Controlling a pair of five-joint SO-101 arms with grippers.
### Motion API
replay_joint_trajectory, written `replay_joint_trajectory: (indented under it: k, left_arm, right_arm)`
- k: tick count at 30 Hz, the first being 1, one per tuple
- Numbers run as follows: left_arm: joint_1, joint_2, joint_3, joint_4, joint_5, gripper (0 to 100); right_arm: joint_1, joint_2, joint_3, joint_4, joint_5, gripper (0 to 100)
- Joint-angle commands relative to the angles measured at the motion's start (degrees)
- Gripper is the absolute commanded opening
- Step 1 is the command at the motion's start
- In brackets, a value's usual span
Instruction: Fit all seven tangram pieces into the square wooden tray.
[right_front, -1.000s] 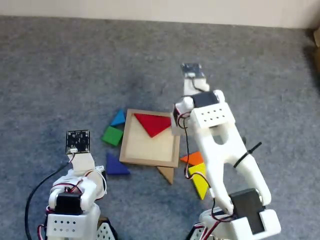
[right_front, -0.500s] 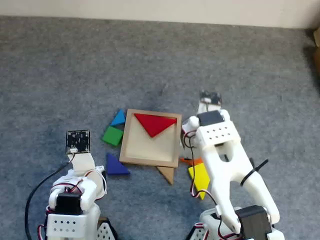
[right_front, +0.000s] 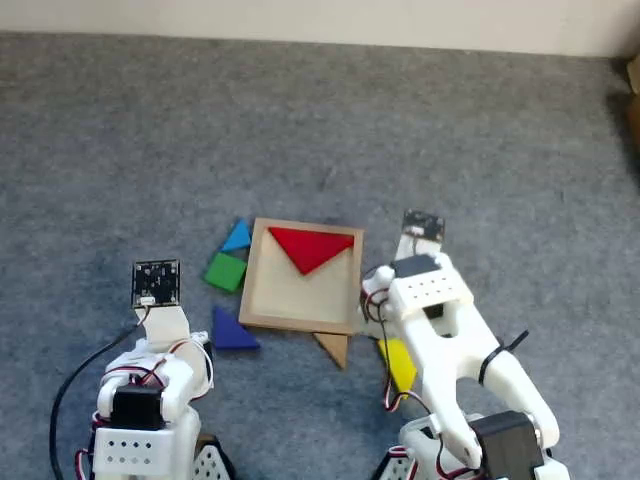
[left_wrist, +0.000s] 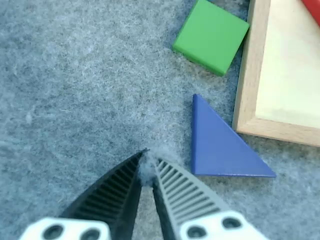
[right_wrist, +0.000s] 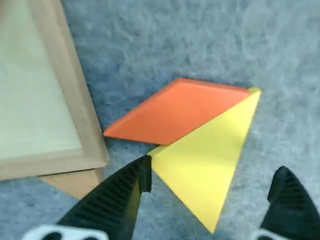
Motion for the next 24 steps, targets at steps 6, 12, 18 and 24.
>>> replay_joint_trajectory:
  k: [6,12,18,24]
  left_arm:
    - [-0.48,-0.57,1.19,0.26,-0.09,0]
    - [-0.48,-0.57,1.19,0.26,-0.09,0]
    - [-0.48,-0.57,1.19,0.26,-0.09,0]
    - [-0.48,-0.57,1.19,0.26,-0.09,0]
  right_arm:
    - [-1.19,-2.51,4.7,-8.75,-0.62,35.7]
    - [-1.01,-2.51,5.76,-9.54,-0.62,35.7]
    - [0.84,-2.59,5.67,-9.54,-0.62,28.3]
    - [3.74,-3.21,5.67,-9.1,0.0,19.5]
